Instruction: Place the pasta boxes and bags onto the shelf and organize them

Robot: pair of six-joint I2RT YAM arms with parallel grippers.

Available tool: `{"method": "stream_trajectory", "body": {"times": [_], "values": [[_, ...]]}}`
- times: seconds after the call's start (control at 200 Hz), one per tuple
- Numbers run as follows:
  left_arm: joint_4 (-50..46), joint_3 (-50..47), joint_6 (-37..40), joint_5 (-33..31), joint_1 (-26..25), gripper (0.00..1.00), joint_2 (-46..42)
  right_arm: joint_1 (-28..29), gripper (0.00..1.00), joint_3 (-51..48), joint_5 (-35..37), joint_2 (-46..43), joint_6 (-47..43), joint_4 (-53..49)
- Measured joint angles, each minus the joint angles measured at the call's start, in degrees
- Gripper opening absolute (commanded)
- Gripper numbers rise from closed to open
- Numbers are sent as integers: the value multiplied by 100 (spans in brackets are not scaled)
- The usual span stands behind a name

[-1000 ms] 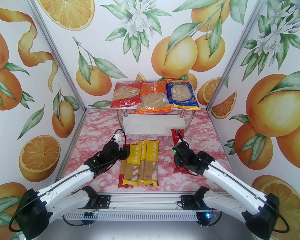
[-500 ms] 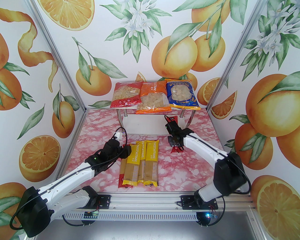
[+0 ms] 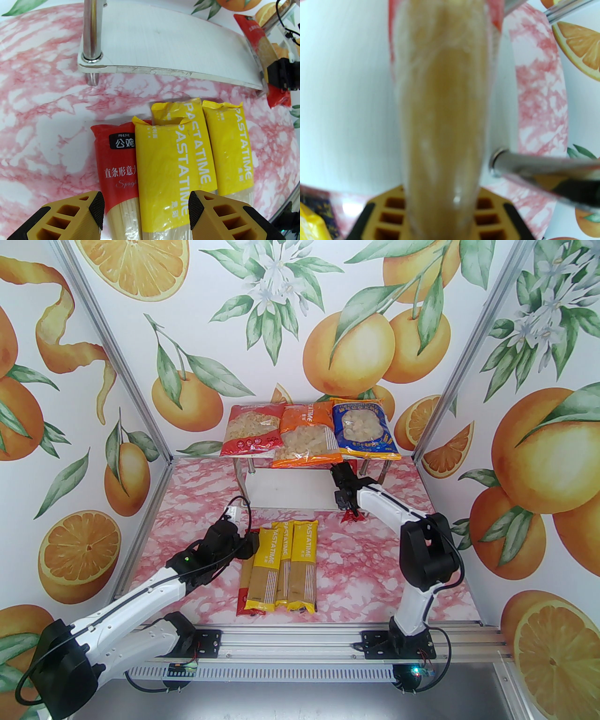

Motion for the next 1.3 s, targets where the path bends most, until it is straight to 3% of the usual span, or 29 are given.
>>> {"method": "stream_trajectory", "body": {"times": [0.05, 0.105, 0.17, 0.24, 0.36, 0.475, 0.631, 0.956, 1.301], "values": [[-44, 4, -2, -20, 0, 64, -24, -33, 12, 26, 46, 31, 2, 31], [-74, 7, -2, -48, 0, 66, -57, -81, 30, 61, 83, 66, 2, 26], [-87, 7, -15, -72, 0, 66, -96, -138, 44, 92, 98, 101, -15, 11], [-94, 7, -33, -96, 0, 67, -125, -186, 48, 96, 140, 170, 13, 46], [-118, 7, -81, -111, 0, 67, -146, -199, 65, 105, 109, 205, 72, 125], [-129, 7, -103, -109, 0, 67, -153, -179, 69, 120, 46, 234, 87, 184], [-195, 7, -103, -116, 0, 67, -214, -170, 87, 129, -74, 238, 122, 254], [-468, 7, -103, -179, 0, 68, -236, -225, 96, -81, -546, -24, 212, 564], [-828, -179, -175, -282, -2, 69, -323, -160, 96, -1167, -688, -1530, 310, 981]]}}
